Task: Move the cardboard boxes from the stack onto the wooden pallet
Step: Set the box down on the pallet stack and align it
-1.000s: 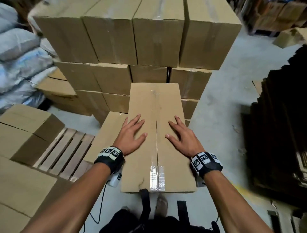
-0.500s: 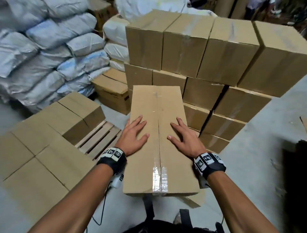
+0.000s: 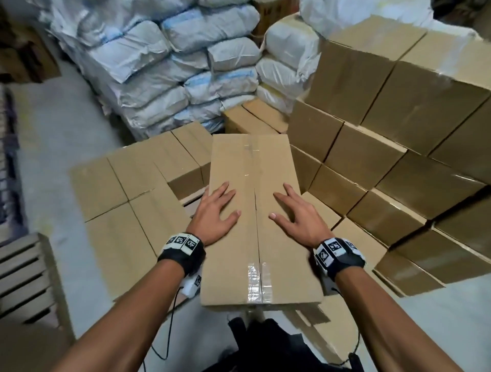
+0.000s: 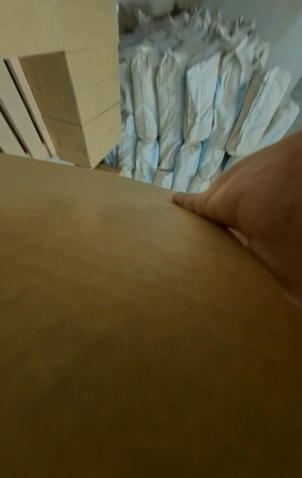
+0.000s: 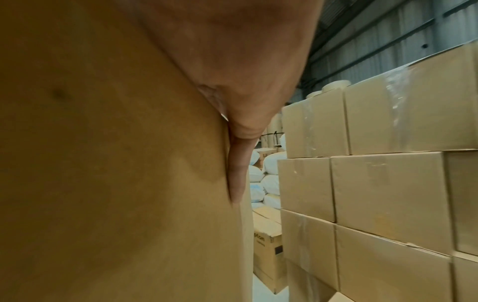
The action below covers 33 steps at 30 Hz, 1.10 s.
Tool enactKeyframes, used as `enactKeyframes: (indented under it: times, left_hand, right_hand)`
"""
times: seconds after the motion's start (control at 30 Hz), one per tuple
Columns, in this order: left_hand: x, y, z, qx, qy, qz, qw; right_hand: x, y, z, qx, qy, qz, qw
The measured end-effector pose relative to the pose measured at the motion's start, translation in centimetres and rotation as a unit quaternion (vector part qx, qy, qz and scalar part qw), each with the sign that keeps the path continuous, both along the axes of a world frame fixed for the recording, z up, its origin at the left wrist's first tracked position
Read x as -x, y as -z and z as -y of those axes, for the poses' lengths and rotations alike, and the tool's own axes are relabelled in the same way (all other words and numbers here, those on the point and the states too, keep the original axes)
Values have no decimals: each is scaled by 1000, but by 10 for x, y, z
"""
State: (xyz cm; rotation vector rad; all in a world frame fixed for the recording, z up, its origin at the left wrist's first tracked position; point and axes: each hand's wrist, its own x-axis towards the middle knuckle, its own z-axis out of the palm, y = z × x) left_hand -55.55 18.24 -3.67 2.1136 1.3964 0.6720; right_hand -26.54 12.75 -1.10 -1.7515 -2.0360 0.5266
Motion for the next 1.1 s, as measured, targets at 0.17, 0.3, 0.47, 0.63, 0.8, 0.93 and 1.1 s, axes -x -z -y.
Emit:
enactKeyframes:
  times: [0.17,0.3,0.47,0.63,0.8,0.93,1.1]
  left_hand:
    - [33,6,-32,6,-52,-7,999]
    - [45,18,-74,12,-92,-15,996]
    - [46,39,-137,39,-139,-35,989]
    - [53,88,-203,96,-177,-37,979]
    - [68,124,-252,173,-153,-46,972]
    - [86,165,-280,108,-120,-38,986]
    - [99,206,-311,85,-120,-19,989]
  right_hand:
    - [30,22,-72,15,-55,-9,998]
    - [45,40,-139,32,-96,-11,995]
    - [51,64,-232,65,-141,-4,988]
    - [58,99,-321,98,-179,3,979]
    - [73,134,-375,113,-190,-7,975]
    - [87,162,-405,116,-195,-2,974]
    - [101,190,-440,141,-208,25,968]
